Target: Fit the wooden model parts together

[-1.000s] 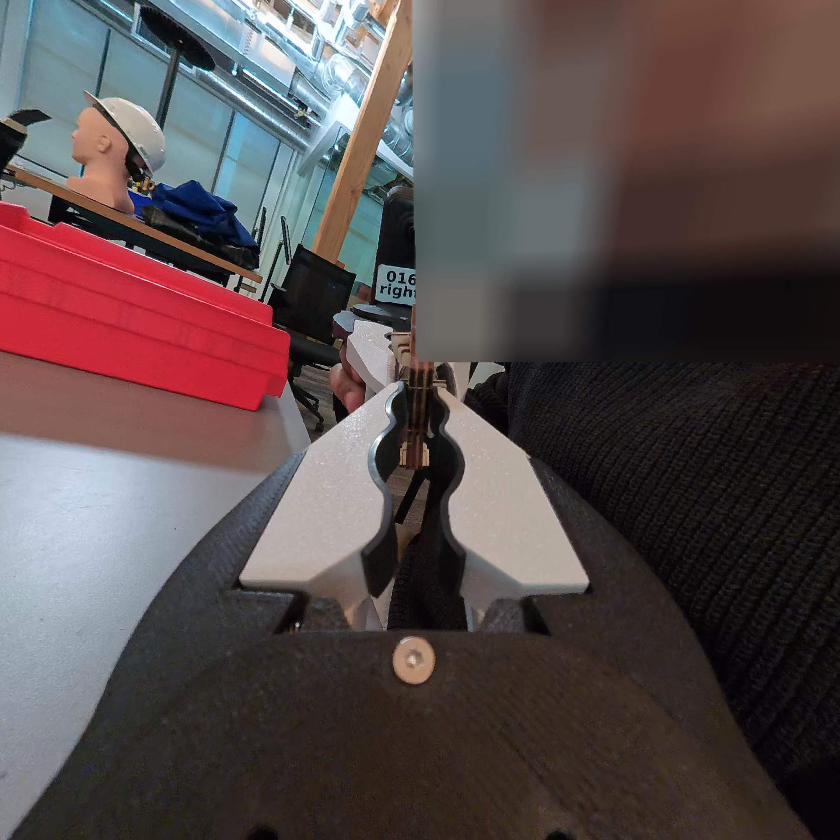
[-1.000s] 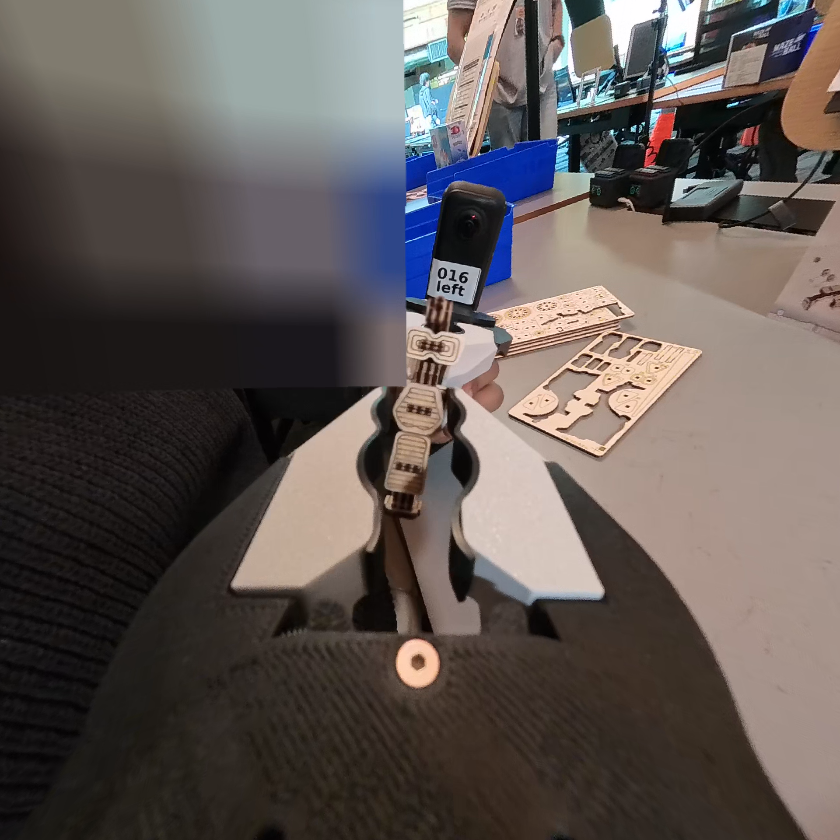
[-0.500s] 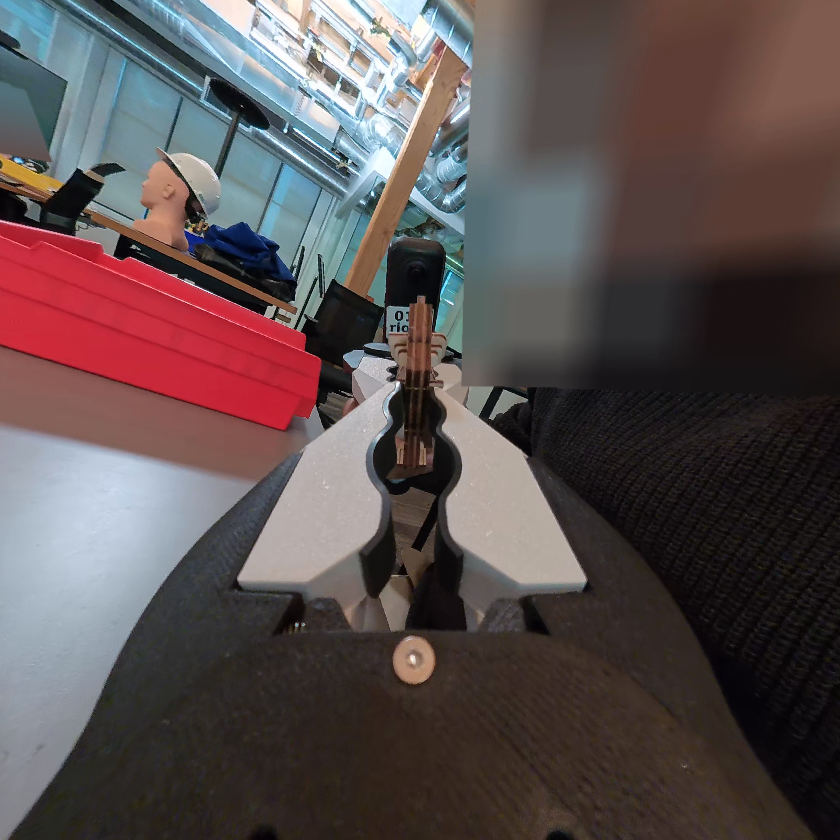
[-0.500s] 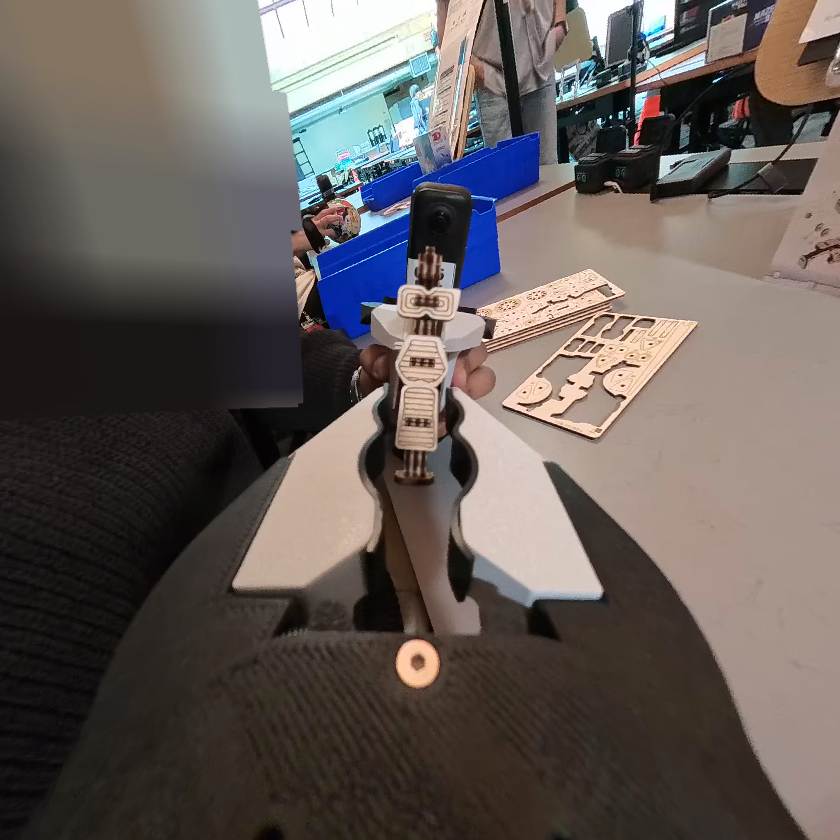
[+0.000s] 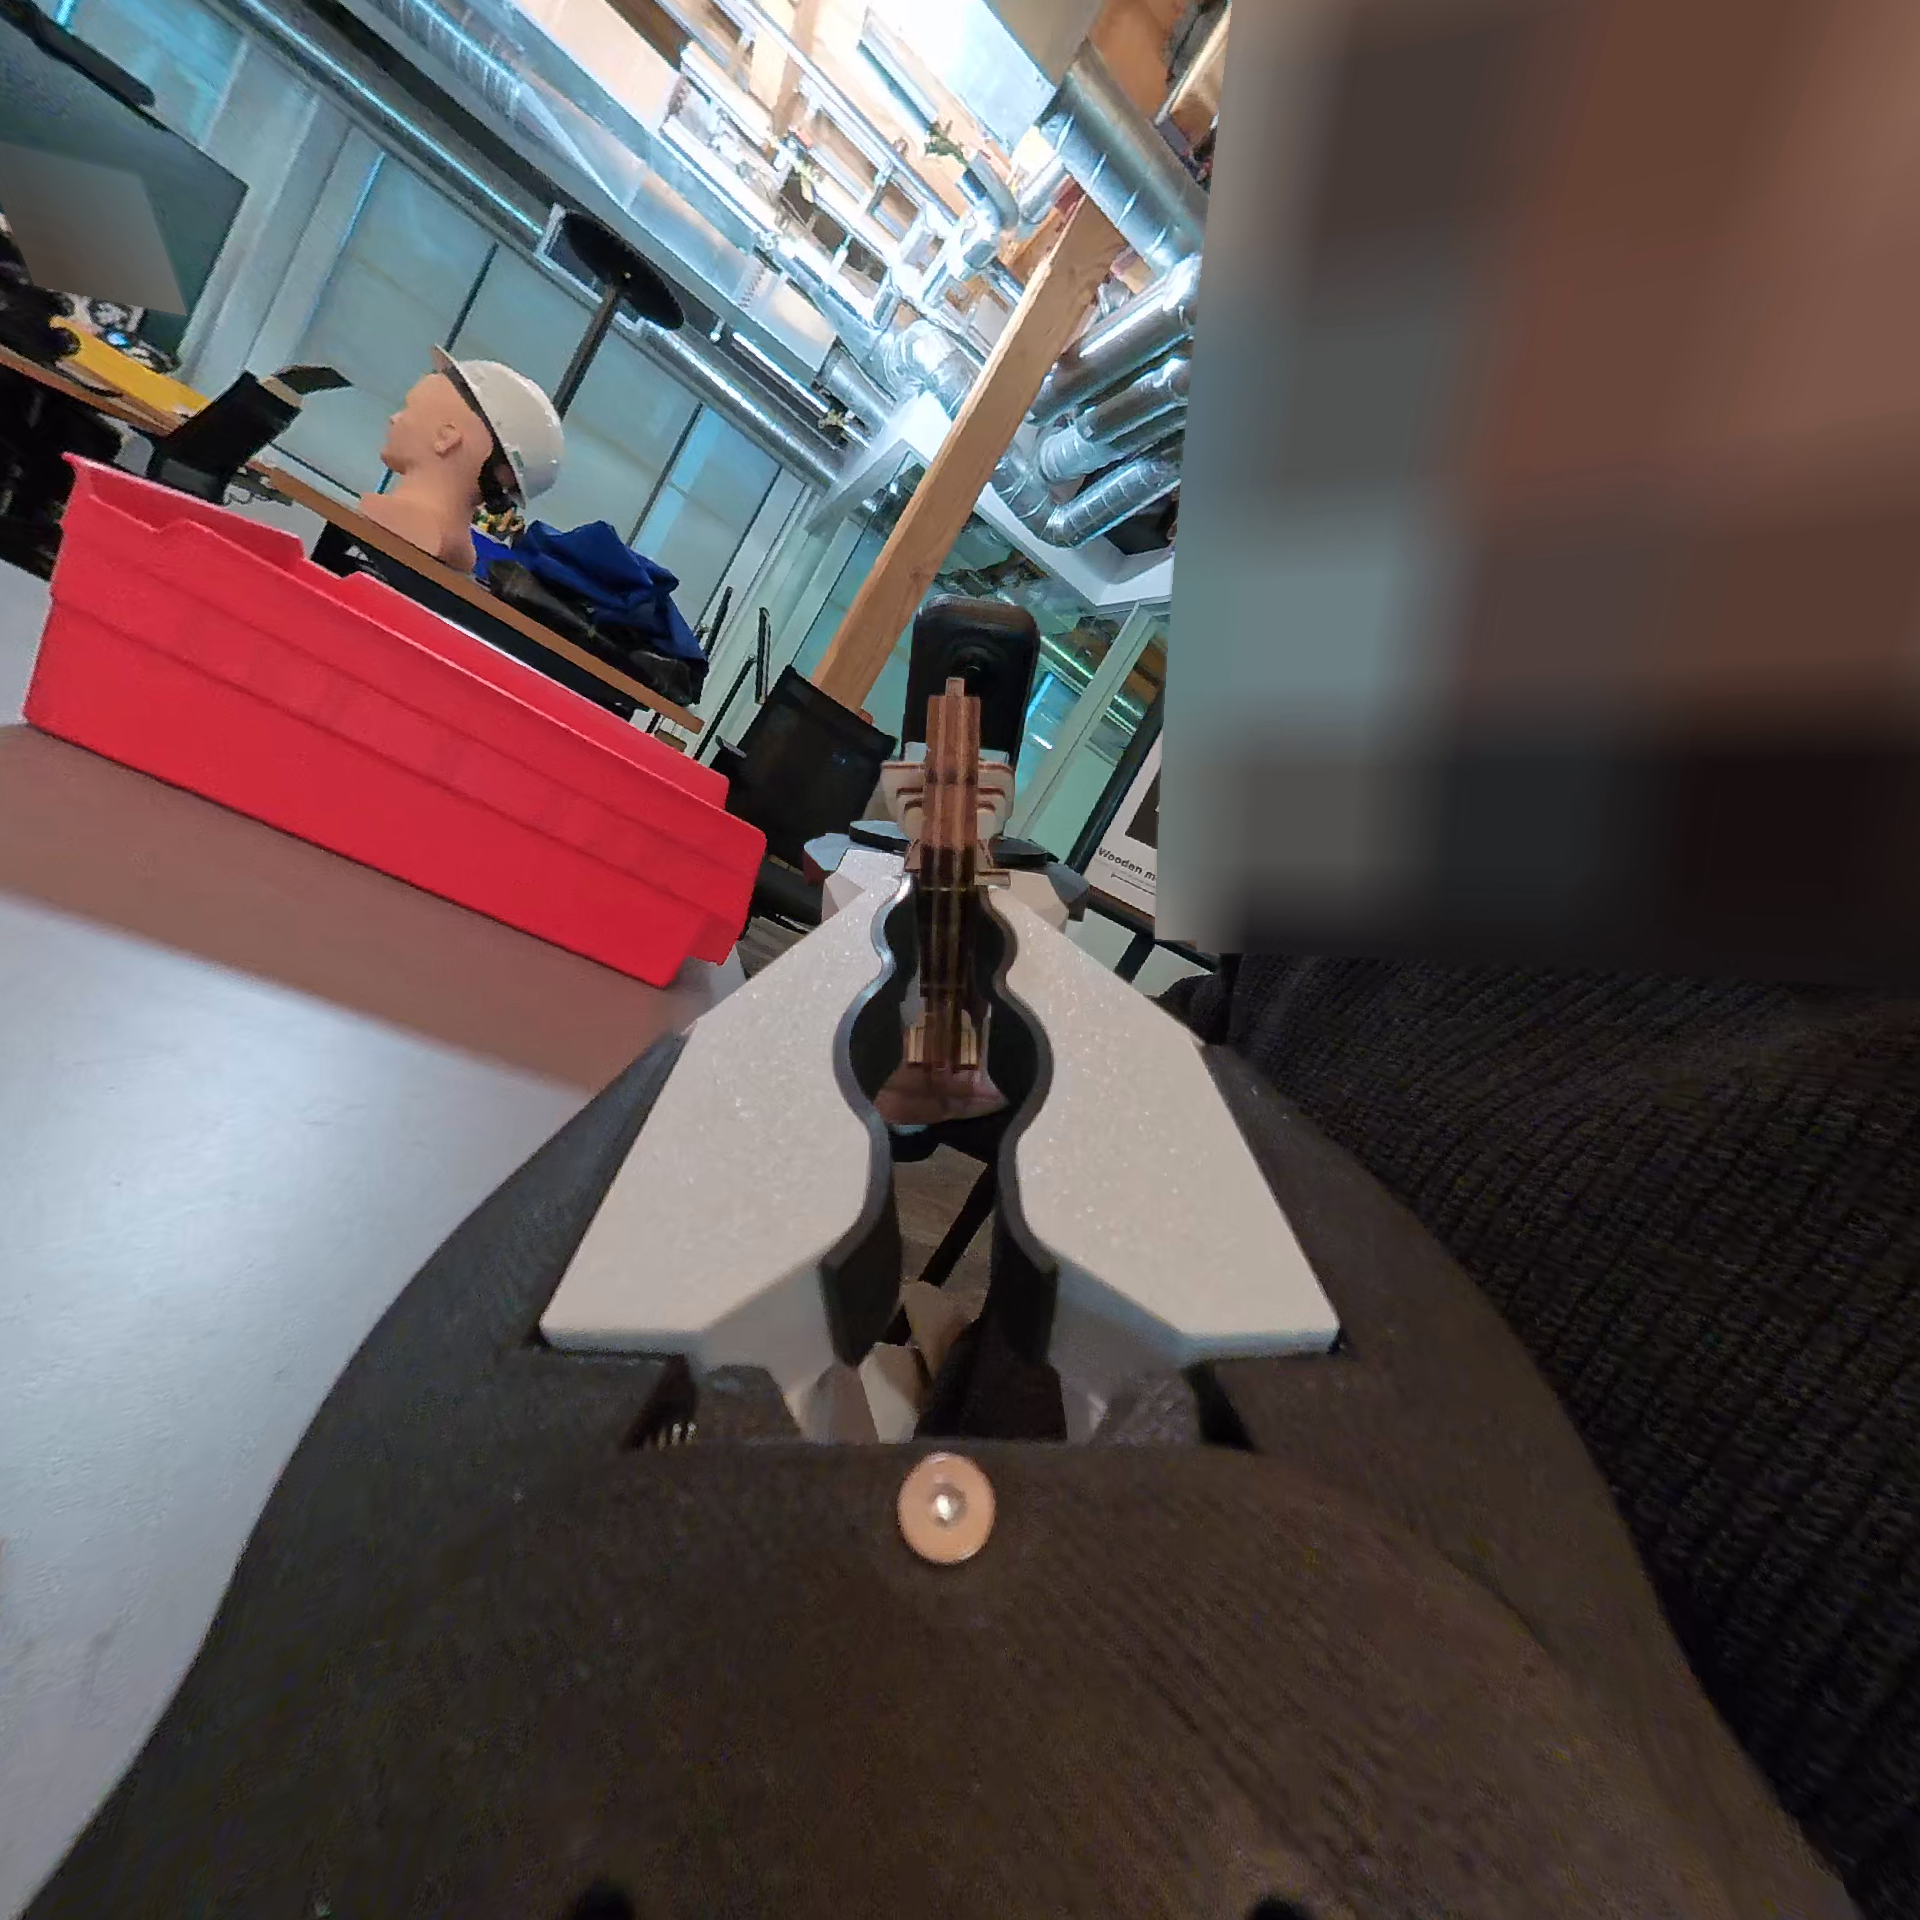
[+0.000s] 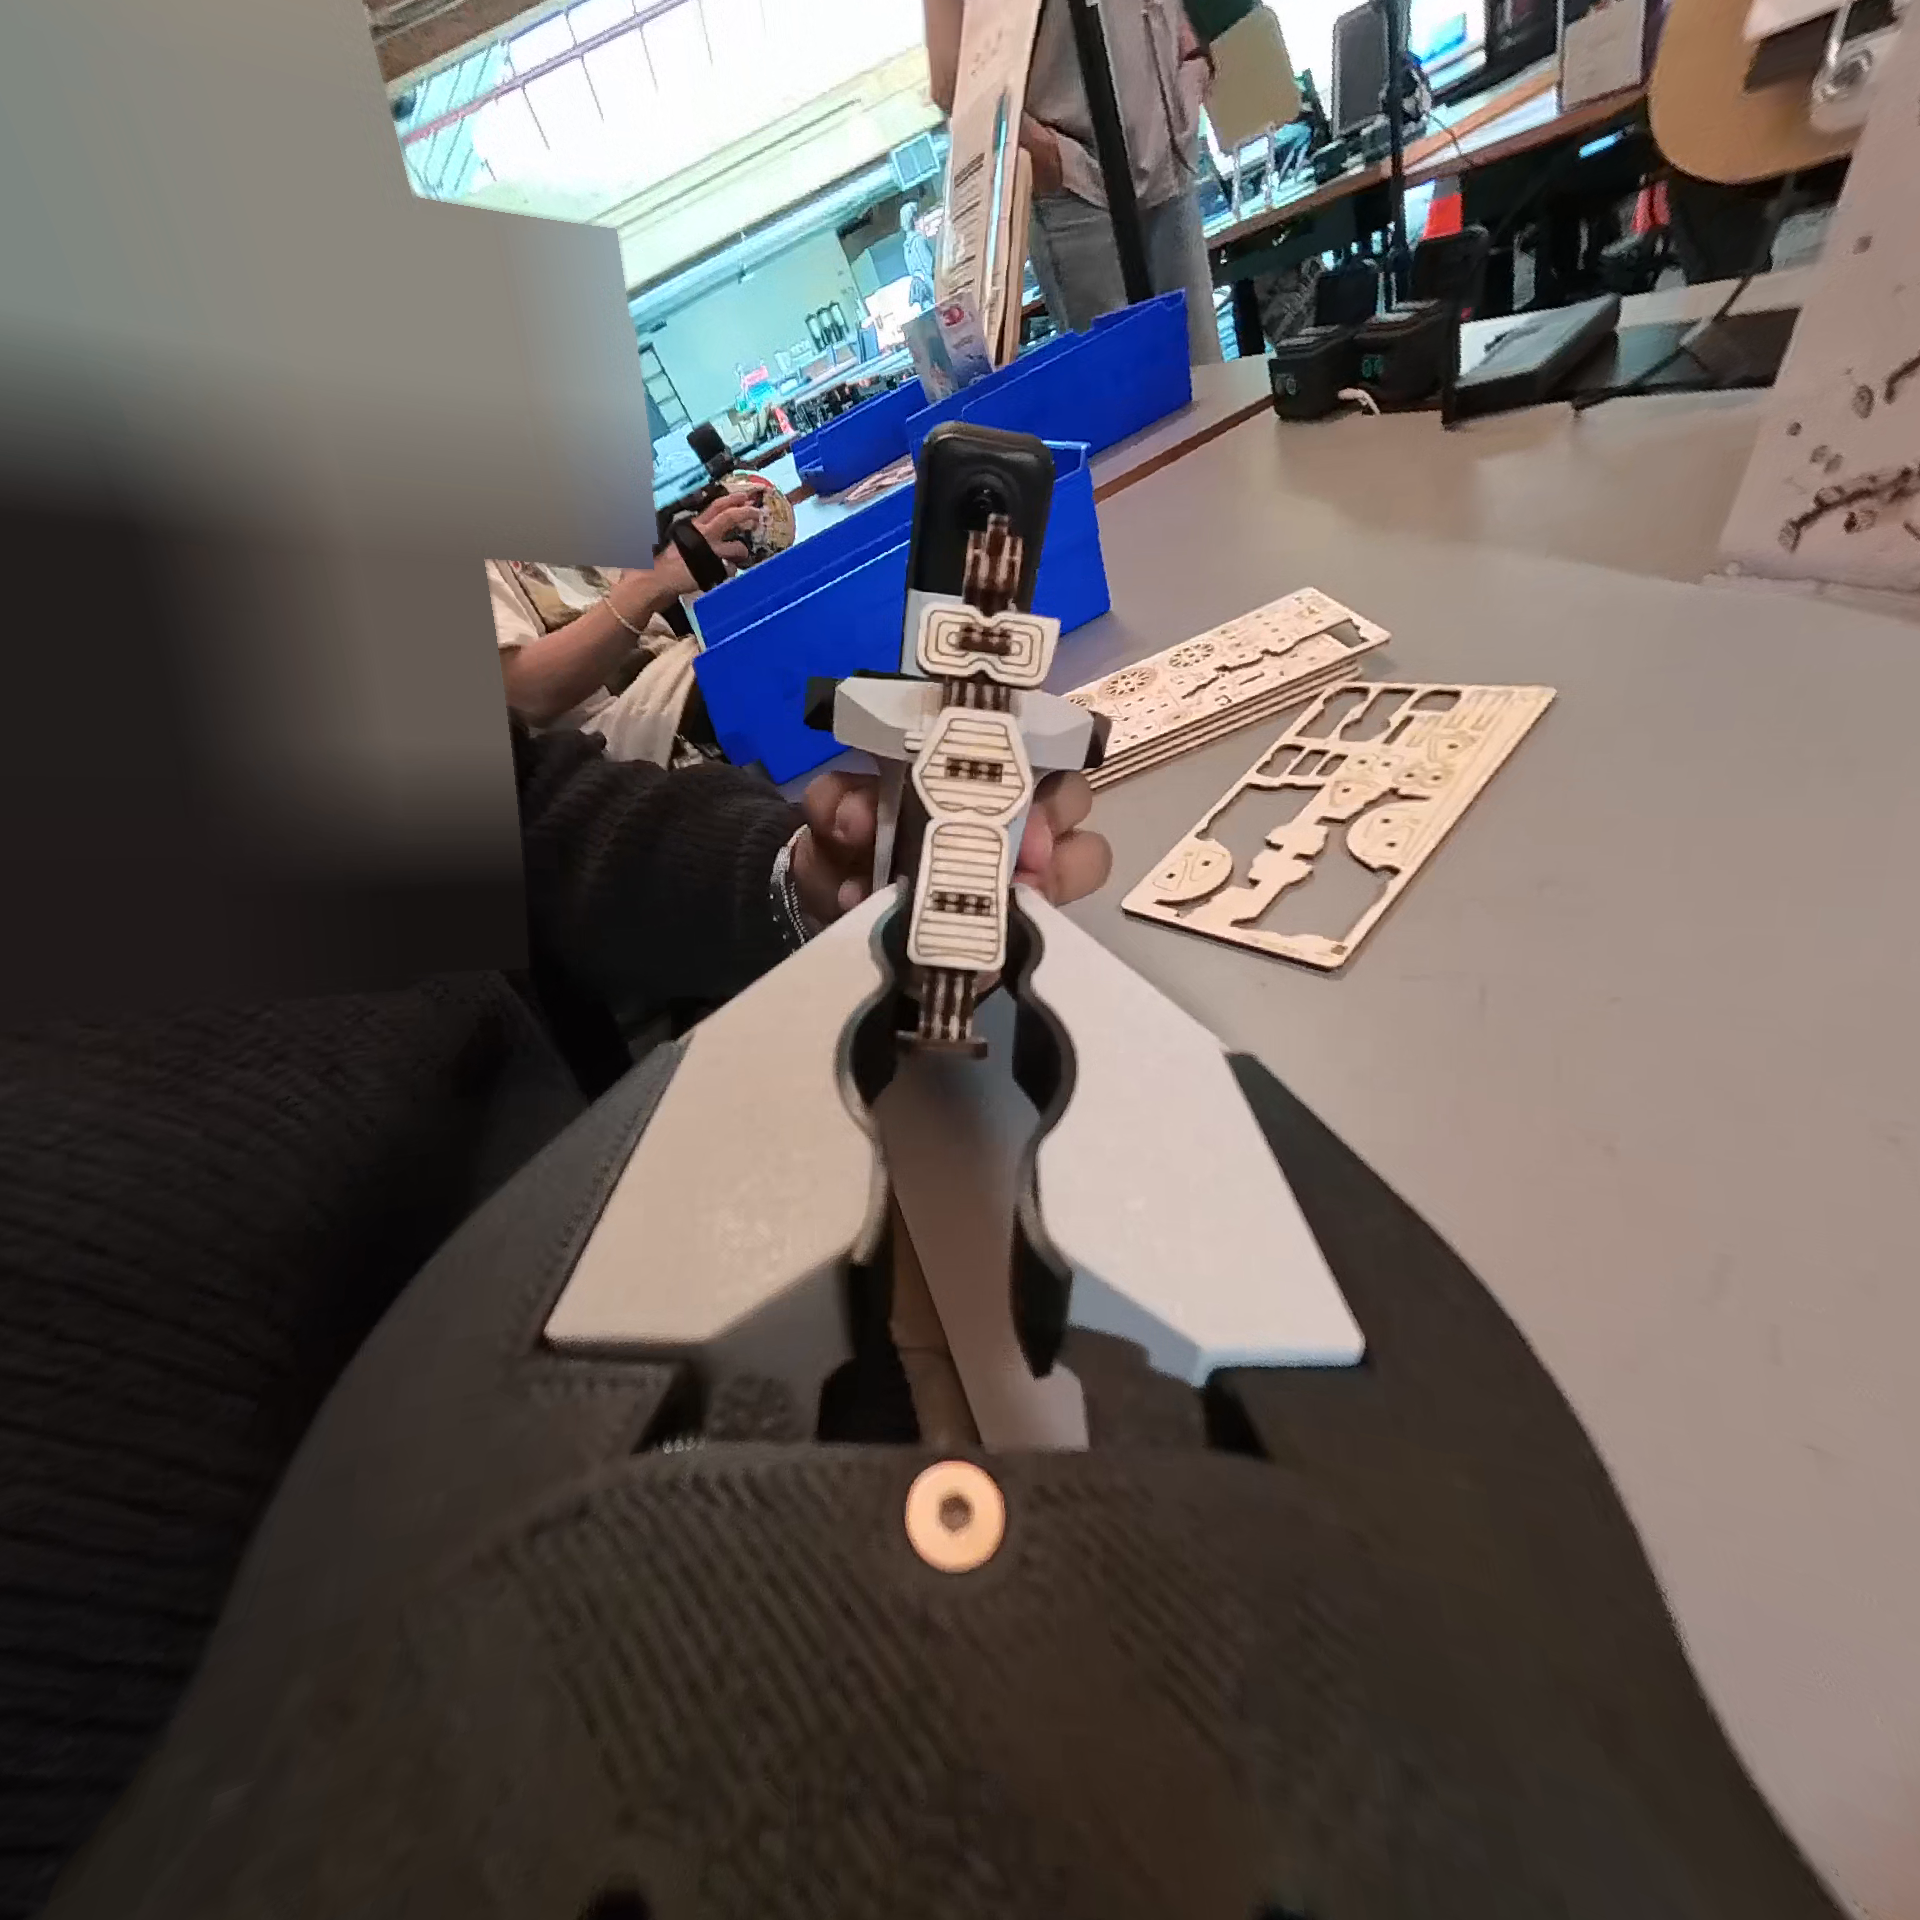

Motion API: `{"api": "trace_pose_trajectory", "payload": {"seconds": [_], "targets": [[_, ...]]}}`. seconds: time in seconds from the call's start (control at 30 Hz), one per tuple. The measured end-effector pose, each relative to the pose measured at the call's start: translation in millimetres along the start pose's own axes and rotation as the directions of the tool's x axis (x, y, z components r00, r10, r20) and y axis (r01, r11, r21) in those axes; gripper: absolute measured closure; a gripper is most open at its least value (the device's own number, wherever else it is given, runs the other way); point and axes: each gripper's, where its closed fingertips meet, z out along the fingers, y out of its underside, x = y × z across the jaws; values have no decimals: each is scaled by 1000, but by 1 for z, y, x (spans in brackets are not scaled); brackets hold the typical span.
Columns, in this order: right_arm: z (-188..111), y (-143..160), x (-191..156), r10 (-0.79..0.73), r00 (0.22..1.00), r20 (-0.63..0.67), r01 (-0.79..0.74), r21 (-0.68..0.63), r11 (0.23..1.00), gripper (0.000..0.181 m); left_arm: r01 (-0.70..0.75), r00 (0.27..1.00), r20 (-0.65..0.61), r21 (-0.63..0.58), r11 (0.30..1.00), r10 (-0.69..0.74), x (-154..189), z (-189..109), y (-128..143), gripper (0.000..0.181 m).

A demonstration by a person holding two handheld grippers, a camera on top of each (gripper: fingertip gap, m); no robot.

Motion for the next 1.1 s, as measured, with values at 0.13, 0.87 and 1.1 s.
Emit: {"api": "trace_pose_trajectory", "payload": {"seconds": [0.13, 0.87, 1.1], "targets": [[-5, -5, 5, 104, 994, 33, -106, 59, 993, 166, 37, 997, 73, 16, 999, -38, -13, -1, -2, 159], [-7, -6, 30, 579, 809, 99, -583, 256, 771, 167, -452, 603, 500, -428, 783, 621, -60, -9, 11, 127], [-7, -7, 24, 575, 810, 113, -584, 244, 775, 168, -548, 570, 429, -437, 714, 700, -45, -3, 11, 161]]}}
